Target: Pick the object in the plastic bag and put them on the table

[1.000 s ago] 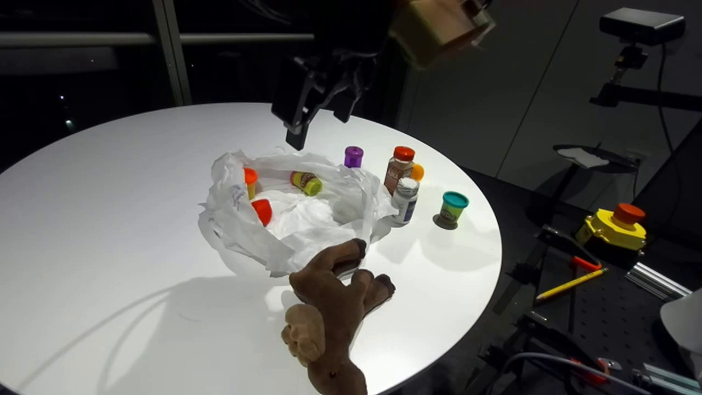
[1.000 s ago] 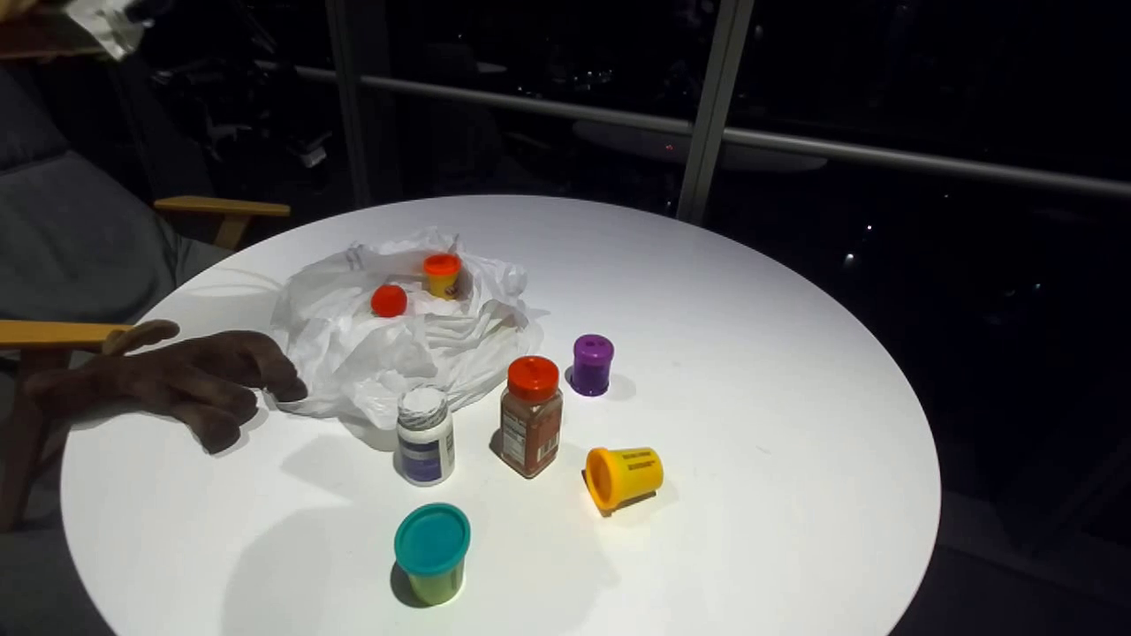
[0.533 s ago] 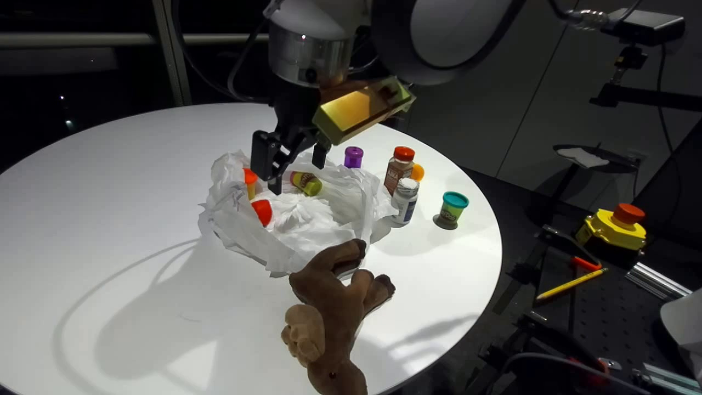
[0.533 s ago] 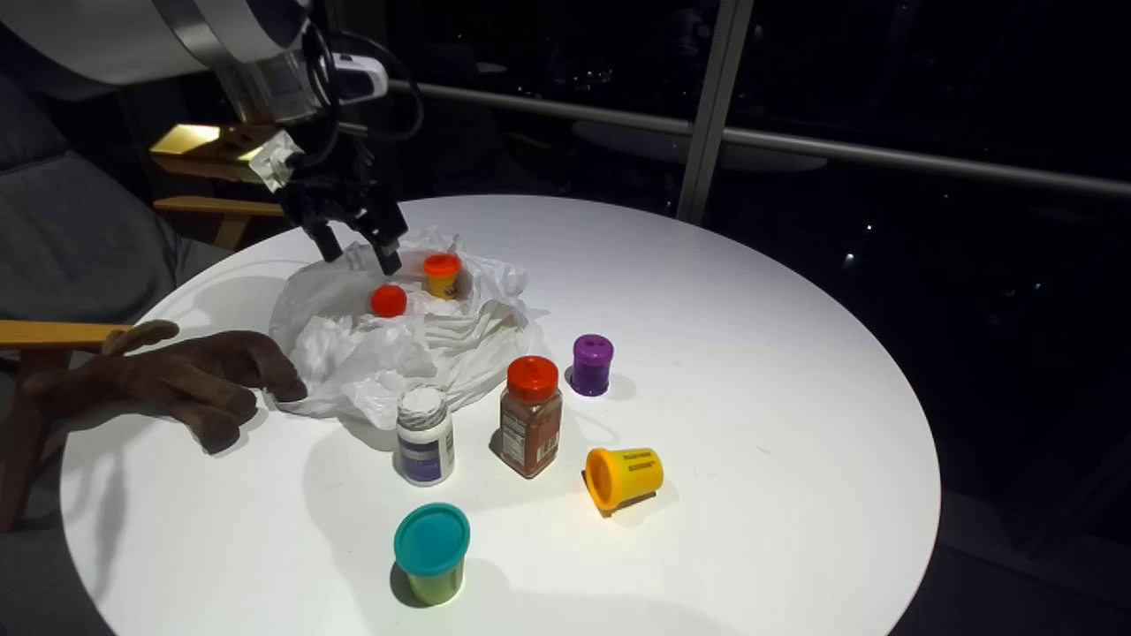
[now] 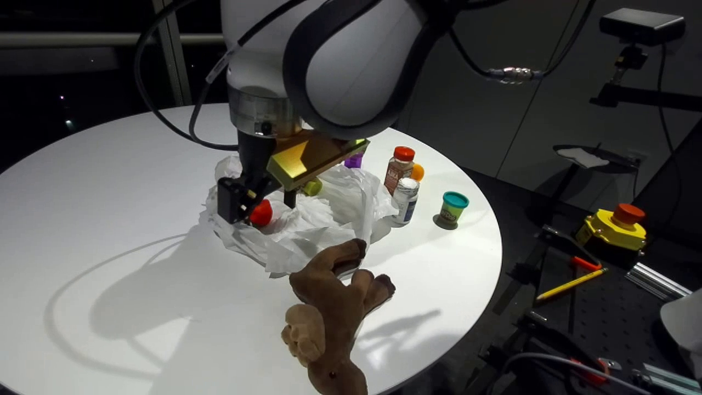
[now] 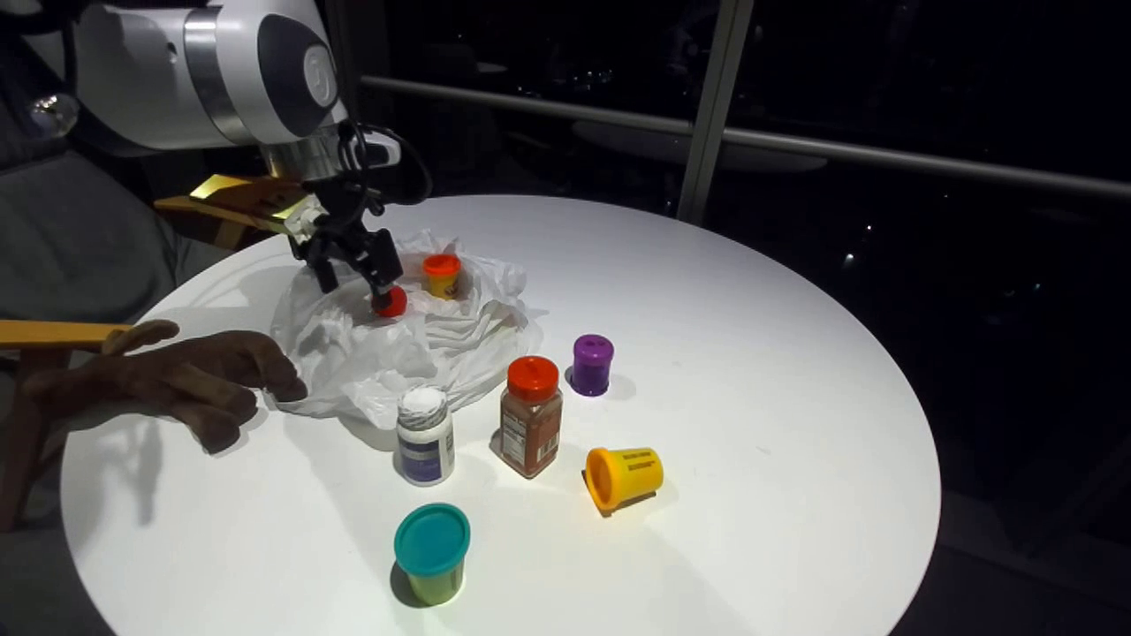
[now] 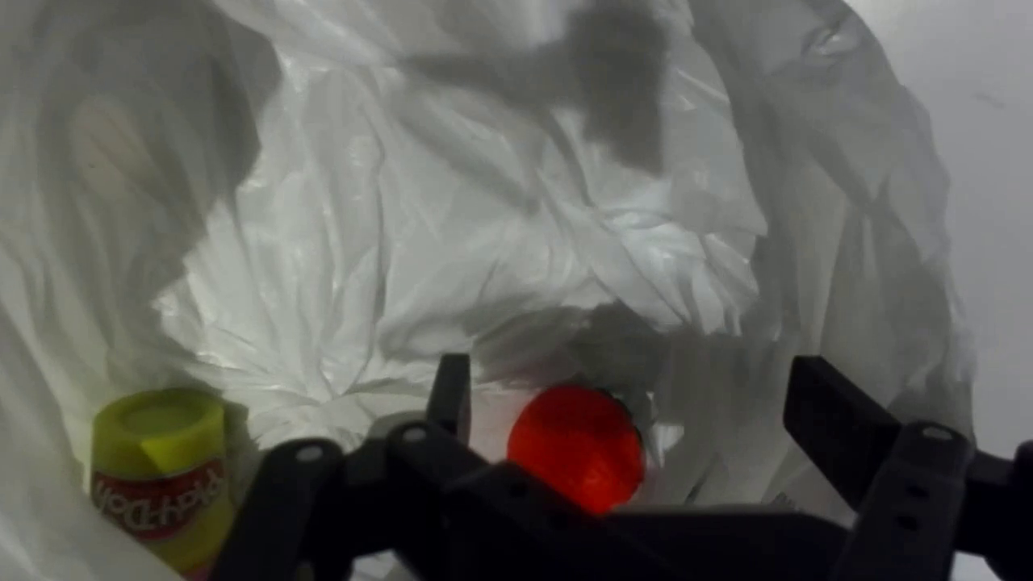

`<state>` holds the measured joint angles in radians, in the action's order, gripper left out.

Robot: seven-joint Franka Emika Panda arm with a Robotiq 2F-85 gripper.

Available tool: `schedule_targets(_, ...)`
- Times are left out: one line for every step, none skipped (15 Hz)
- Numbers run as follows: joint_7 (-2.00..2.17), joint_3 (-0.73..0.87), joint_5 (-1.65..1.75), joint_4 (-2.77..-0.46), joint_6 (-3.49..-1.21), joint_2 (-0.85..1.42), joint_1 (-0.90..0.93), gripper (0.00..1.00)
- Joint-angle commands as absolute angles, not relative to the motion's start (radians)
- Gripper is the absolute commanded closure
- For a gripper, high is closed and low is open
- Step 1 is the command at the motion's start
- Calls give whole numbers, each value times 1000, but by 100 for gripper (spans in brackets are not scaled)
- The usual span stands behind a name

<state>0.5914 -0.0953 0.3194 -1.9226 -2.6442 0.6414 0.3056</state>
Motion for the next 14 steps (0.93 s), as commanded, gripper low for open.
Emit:
schedule_targets(535, -46, 258, -1830, -2632, 703, 362, 0)
schedule_targets(537, -26, 261, -1815, -2643, 715, 378, 0)
schedule_targets(546, -4, 267, -1799, -2651, 728, 393, 0)
schedule_targets(562, 26, 283, -1785, -2657, 737, 416, 0)
schedule_targets(569, 45, 287, -1773, -2658, 745, 430, 0)
schedule_targets(578, 67, 292, -1765, -2663, 751, 445, 0)
schedule_targets(580, 81, 291, -1754, -2662, 757, 454, 0)
schedule_targets(576, 84, 282, -1752, -2657, 759, 458, 0)
schedule_targets(577, 91, 279, -1748, -2656, 763, 463, 0)
schedule_targets(569, 86, 268, -1751, -2654, 761, 457, 0)
schedule_targets(569, 82, 261, -1761, -2657, 753, 455, 0)
schedule_targets(579, 85, 259, -1775, -2668, 743, 458, 0)
schedule_targets(608, 96, 257, -1790, -2685, 732, 467, 0)
schedule_targets(645, 93, 236, -1808, -2710, 717, 466, 0)
